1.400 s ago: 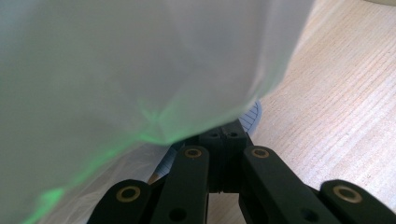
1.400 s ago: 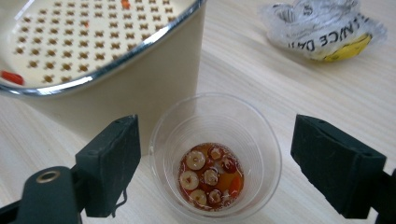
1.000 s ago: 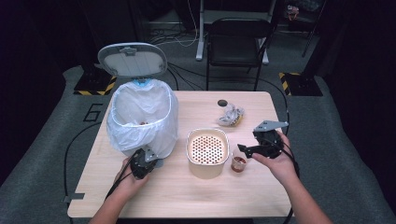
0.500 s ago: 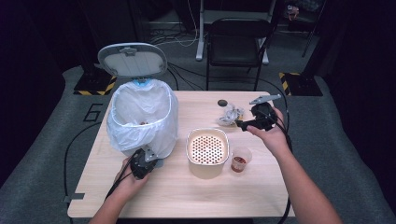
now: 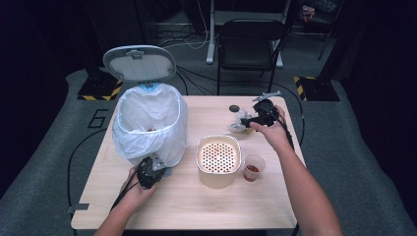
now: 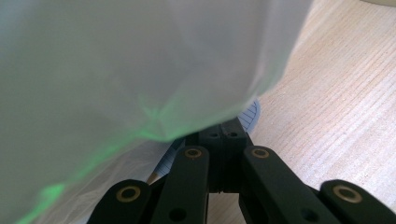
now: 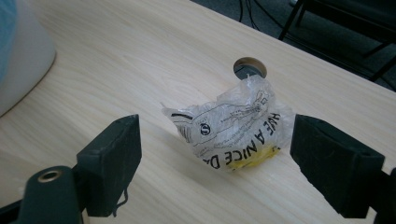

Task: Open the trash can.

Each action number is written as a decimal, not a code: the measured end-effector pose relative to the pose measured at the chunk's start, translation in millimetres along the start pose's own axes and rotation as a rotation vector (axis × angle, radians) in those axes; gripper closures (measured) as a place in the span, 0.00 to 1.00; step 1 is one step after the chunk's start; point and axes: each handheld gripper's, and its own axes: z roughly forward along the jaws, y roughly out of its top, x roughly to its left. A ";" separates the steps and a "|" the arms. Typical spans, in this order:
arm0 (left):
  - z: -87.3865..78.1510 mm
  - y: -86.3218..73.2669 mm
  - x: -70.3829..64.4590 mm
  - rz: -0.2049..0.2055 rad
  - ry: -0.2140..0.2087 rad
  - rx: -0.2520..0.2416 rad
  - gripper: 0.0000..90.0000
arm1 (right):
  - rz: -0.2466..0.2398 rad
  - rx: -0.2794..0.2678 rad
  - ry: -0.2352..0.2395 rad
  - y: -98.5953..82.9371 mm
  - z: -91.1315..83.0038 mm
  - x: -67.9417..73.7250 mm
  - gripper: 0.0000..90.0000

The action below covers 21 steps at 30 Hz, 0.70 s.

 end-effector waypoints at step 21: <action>-0.1 -3.1 -2.2 -0.034 0.001 -0.020 1.00 | 0.025 0.068 -0.006 -6.7 71.2 -10.8 0.33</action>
